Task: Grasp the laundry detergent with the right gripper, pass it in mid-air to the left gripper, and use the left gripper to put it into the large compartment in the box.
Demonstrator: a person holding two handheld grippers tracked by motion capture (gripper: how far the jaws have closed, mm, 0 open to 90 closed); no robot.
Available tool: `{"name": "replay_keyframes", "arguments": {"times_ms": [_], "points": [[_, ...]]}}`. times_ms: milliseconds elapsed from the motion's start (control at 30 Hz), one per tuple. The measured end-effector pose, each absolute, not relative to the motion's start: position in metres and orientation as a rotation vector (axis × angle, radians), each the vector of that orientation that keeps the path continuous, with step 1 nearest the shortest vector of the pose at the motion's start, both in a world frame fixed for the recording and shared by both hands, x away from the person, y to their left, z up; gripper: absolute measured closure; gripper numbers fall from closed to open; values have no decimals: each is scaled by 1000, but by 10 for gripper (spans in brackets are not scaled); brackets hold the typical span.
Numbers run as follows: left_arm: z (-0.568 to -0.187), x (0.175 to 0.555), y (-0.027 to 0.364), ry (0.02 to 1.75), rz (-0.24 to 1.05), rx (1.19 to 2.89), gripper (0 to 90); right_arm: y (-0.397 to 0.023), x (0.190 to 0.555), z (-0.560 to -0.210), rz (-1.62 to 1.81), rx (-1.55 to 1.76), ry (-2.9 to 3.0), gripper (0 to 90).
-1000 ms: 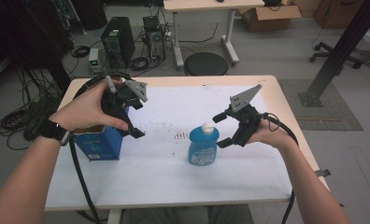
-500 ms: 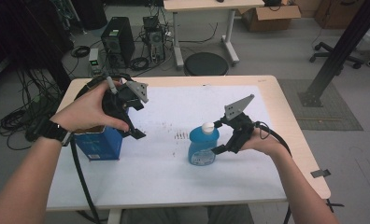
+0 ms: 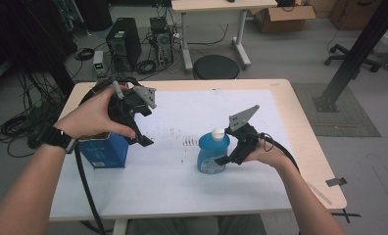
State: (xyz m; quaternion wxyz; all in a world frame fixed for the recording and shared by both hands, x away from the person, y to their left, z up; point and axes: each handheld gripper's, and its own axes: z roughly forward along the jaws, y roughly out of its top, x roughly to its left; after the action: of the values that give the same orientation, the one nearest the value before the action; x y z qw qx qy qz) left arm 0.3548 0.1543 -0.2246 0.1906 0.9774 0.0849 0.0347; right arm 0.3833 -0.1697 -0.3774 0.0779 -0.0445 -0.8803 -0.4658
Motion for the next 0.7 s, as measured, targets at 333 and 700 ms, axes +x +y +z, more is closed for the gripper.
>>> {"name": "replay_keyframes", "arguments": {"times_ms": [333, 700], "points": [[-224, 354, 154, 241, 98, 2743, 41, -164, 382, -382, -1415, -122, -2636, 149], [-224, 354, 154, 242, 97, 2748, 41, -165, 381, -383, -1425, -110, -2639, 221]]}}
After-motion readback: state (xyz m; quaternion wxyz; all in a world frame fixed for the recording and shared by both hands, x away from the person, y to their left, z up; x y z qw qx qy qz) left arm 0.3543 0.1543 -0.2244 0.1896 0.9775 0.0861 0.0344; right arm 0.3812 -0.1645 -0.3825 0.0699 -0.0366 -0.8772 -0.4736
